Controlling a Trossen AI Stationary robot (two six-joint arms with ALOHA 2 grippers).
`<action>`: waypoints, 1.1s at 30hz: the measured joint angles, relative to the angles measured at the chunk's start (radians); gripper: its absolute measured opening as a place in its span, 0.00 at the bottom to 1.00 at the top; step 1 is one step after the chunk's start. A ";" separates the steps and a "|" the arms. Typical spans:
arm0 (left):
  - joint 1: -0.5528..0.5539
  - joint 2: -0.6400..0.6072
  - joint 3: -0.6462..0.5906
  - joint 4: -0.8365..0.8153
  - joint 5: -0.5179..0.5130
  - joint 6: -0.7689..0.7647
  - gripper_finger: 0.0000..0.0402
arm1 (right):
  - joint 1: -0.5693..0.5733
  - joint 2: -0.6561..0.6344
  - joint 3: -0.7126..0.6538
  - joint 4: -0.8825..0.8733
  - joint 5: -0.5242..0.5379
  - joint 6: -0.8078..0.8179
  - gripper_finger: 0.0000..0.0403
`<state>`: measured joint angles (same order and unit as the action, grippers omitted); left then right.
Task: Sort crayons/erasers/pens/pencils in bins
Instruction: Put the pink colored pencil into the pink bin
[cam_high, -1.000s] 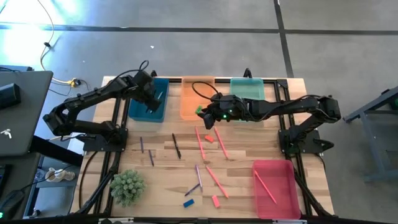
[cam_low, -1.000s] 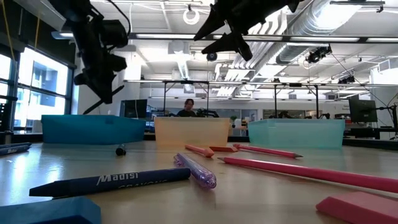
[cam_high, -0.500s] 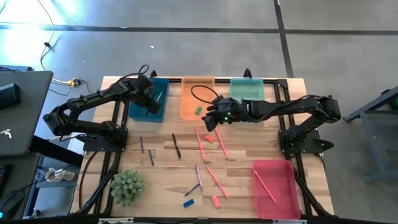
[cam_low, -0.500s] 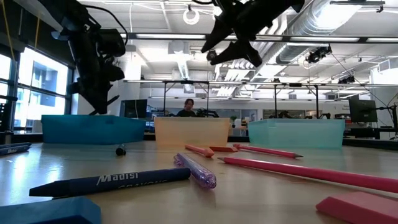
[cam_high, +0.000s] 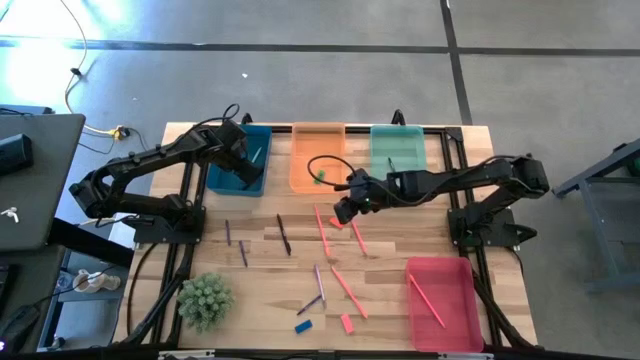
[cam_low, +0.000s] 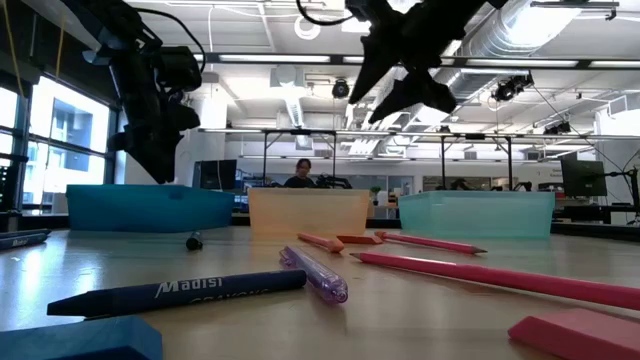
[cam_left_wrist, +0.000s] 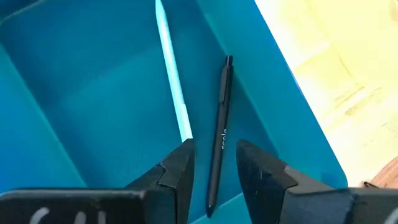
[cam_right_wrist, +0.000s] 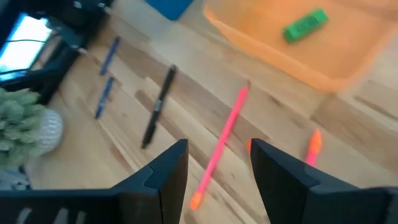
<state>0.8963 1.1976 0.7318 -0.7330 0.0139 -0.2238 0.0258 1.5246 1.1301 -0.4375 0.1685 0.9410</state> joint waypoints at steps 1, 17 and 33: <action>0.000 0.000 0.002 -0.002 0.000 0.009 0.28 | 0.003 0.000 0.000 -0.020 0.015 0.022 0.41; 0.000 0.000 0.261 -0.126 0.000 0.143 0.29 | 0.026 0.056 0.001 -0.178 -0.001 0.234 0.41; 0.000 -0.026 0.384 -0.236 0.008 0.157 0.29 | 0.058 0.238 0.001 -0.179 -0.057 0.314 0.41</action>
<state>0.8963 1.1713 1.1160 -0.9691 0.0223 -0.0666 0.0841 1.7622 1.1313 -0.6167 0.1116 1.2554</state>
